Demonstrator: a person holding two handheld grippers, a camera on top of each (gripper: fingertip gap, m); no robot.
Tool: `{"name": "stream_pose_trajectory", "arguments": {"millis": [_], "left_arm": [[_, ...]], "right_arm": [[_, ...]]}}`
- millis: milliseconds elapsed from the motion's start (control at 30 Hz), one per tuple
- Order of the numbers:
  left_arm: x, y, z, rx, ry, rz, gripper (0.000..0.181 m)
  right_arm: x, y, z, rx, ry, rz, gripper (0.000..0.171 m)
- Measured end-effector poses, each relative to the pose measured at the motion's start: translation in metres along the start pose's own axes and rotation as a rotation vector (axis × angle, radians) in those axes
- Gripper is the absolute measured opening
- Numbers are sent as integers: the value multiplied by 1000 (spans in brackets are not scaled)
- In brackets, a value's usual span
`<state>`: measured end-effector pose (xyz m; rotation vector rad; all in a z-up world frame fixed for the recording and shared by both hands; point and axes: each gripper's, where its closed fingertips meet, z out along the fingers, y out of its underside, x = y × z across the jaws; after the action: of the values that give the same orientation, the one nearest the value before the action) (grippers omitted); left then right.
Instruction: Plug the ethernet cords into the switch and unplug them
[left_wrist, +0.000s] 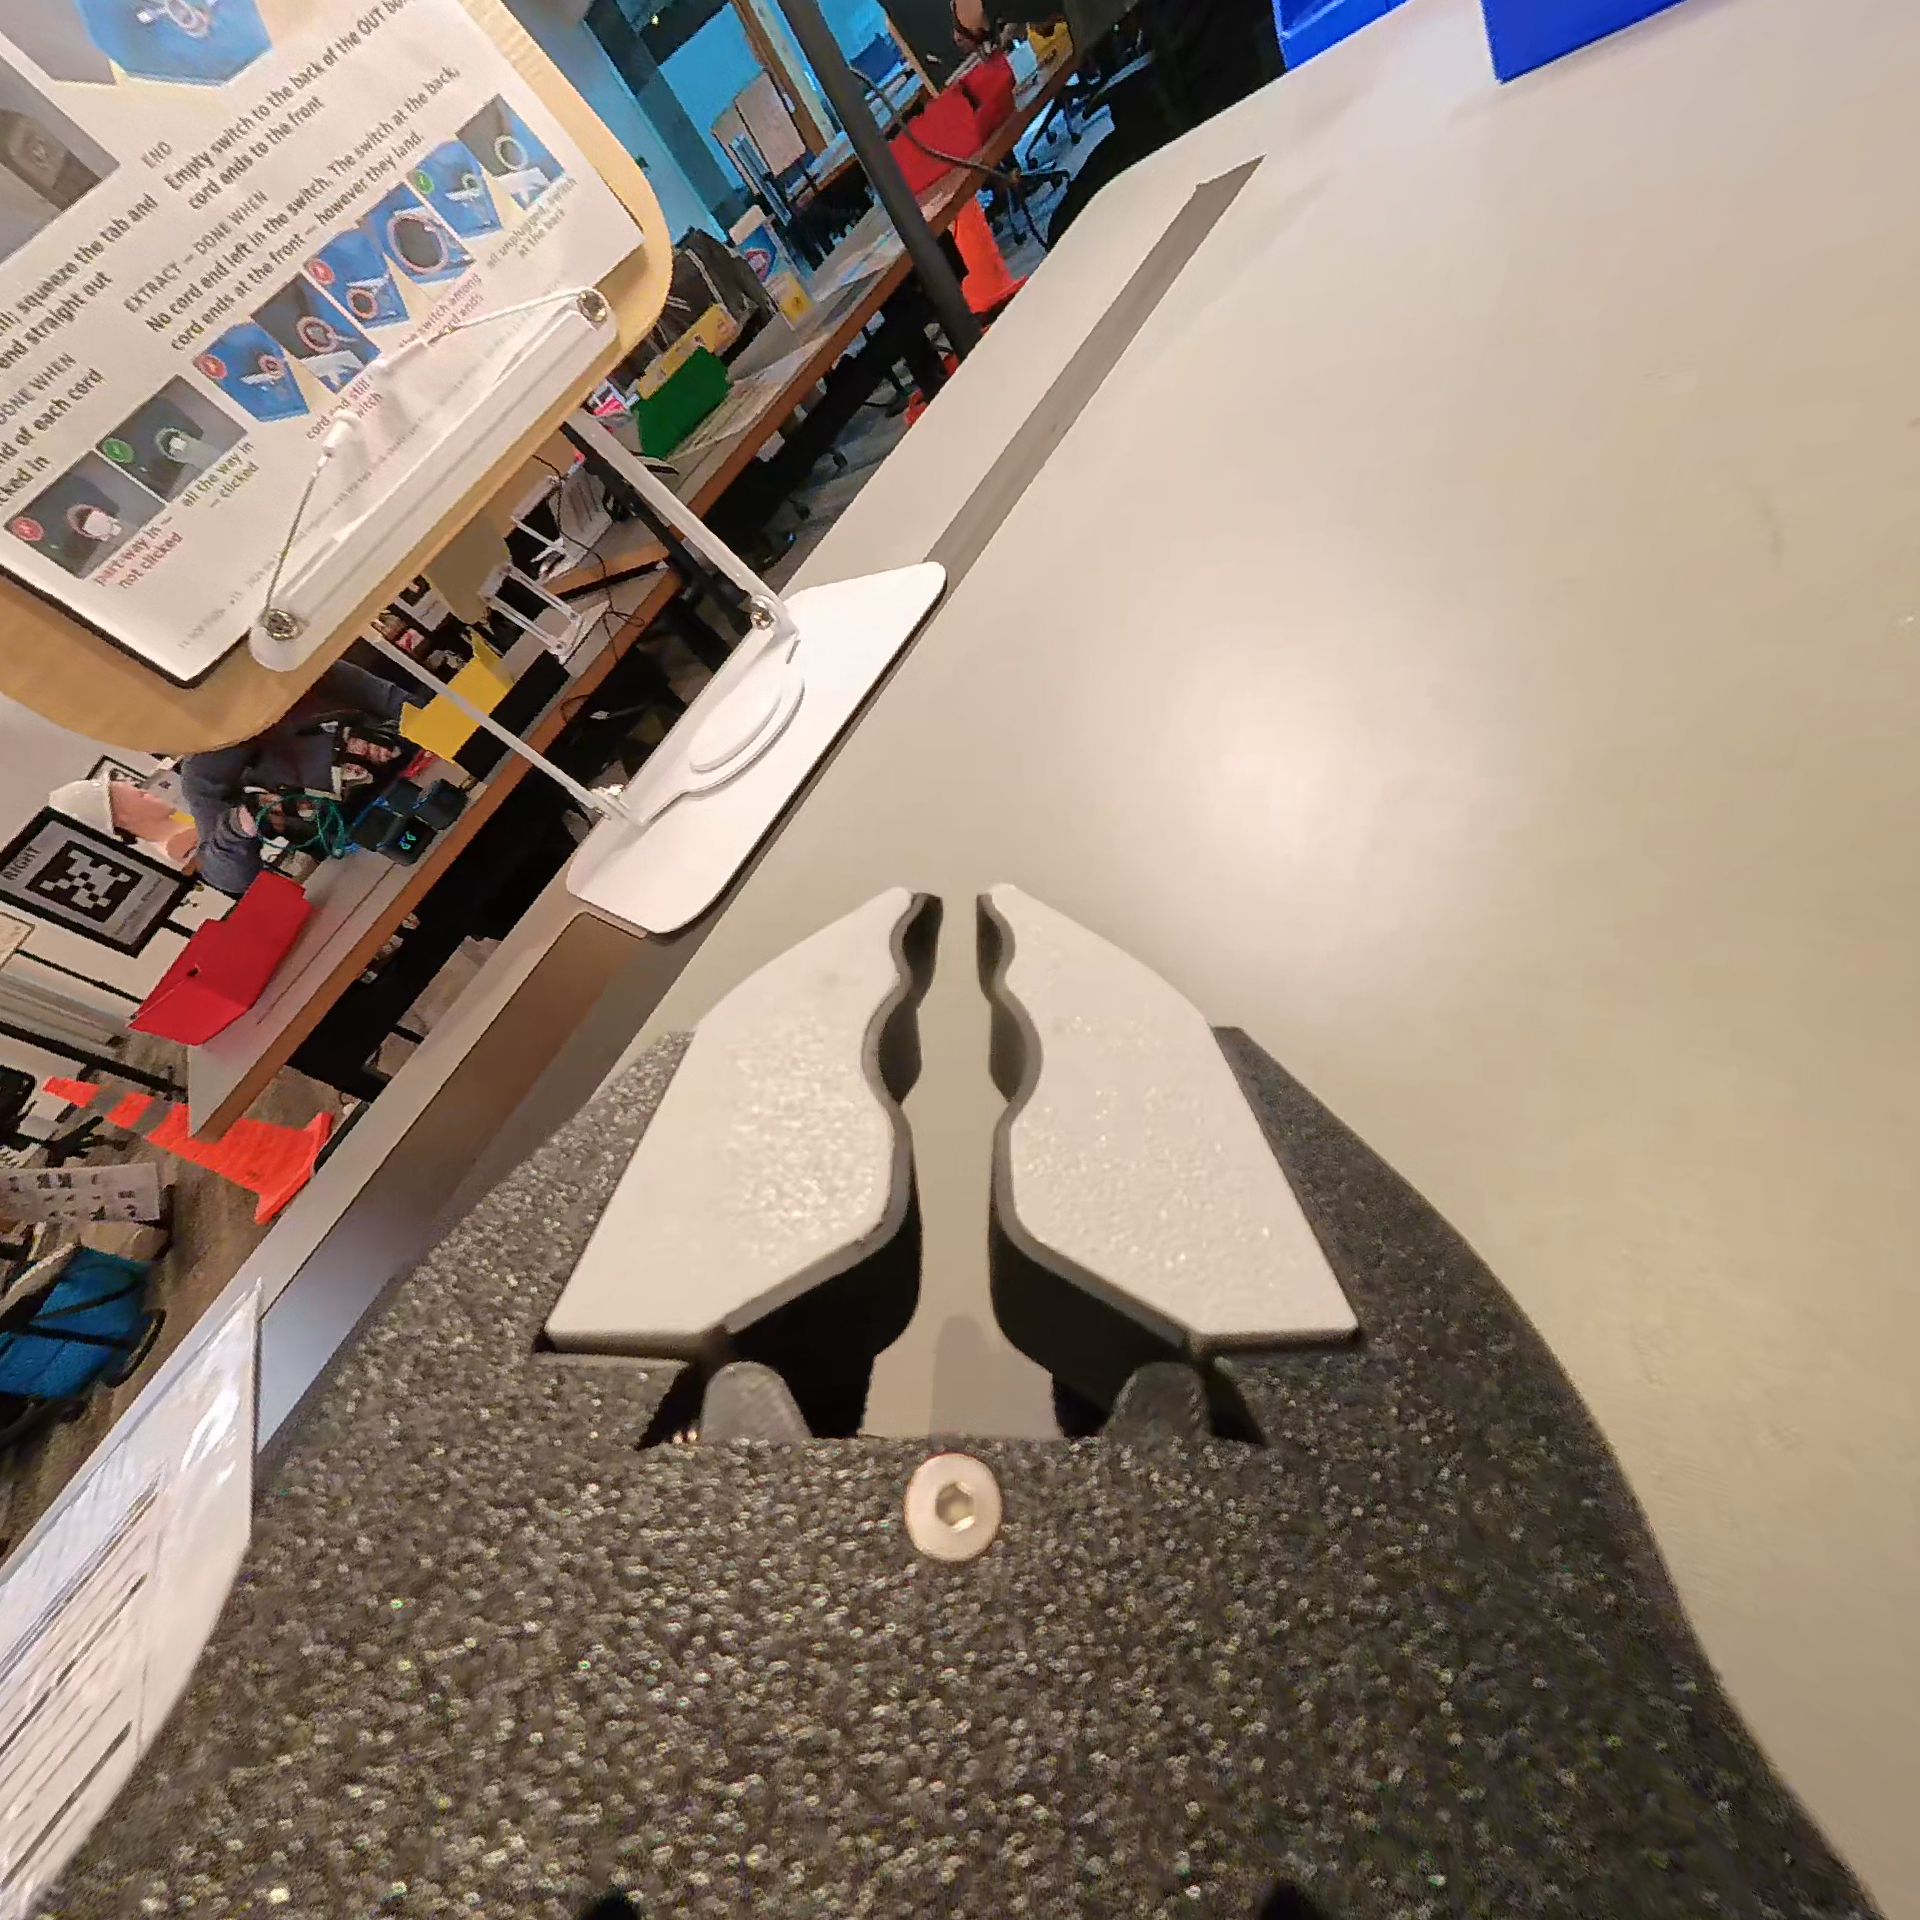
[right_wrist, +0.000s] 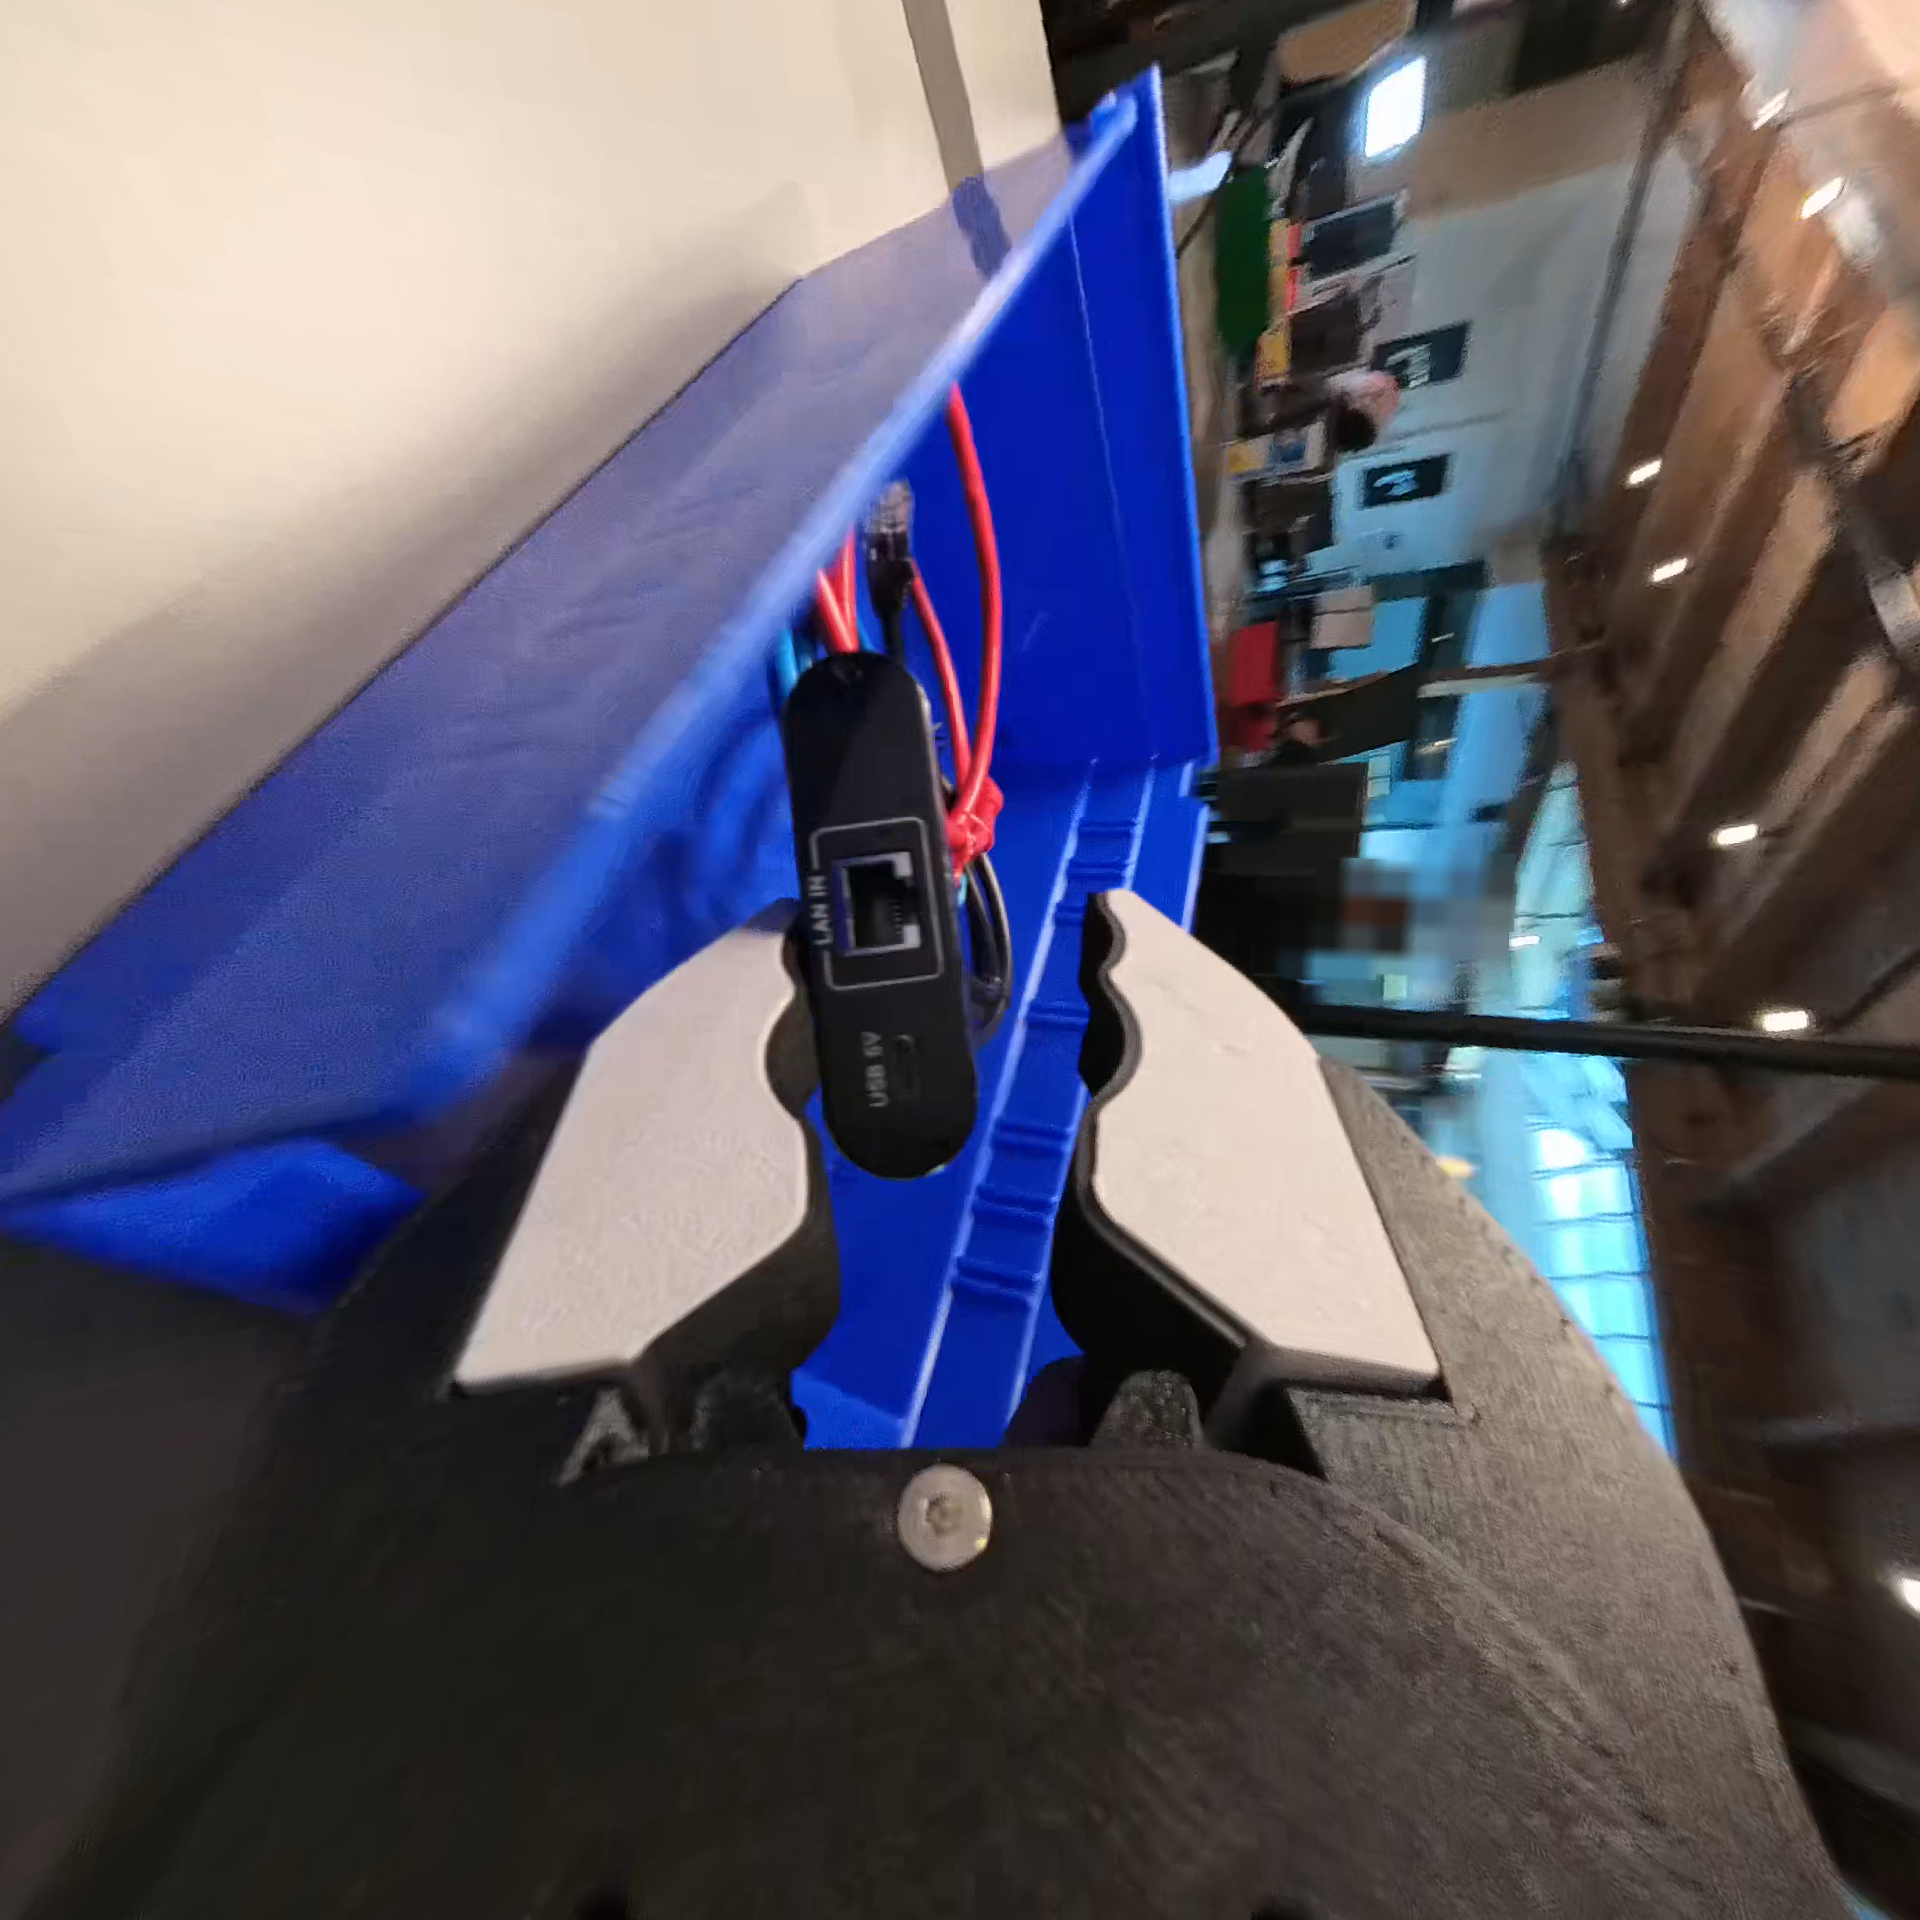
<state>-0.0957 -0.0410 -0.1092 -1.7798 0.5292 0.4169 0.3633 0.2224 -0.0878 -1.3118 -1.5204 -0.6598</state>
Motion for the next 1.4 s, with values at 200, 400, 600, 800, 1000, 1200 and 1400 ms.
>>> {"name": "stream_pose_trajectory", "arguments": {"millis": [200, 400, 600, 800, 1000, 1200, 1400], "left_arm": [[-4, -12, -7, 57, 7, -74, 18], [12, -20, -13, 61, 87, -168, 36], [42, -30, -45, 62, 112, -206, 44], [78, -22, -119, 10, 37, -376, 37], [72, -20, -214, 52, -251, -452, 24], [1, 35, -319, -231, -751, -331, 25], [-16, 87, -346, -382, -813, -436, 47]], "right_arm": [[28, 26, -20, -48, -90, 261, 69], [31, 24, -57, 67, -143, 526, 60], [-1, -13, -93, 289, -332, 718, 62], [-34, -38, -115, 434, -437, 791, 64], [-46, -43, -110, 455, -433, 789, 63], [-43, -38, -101, 395, -375, 776, 65], [-40, -39, -102, 388, -365, 788, 70]]}}
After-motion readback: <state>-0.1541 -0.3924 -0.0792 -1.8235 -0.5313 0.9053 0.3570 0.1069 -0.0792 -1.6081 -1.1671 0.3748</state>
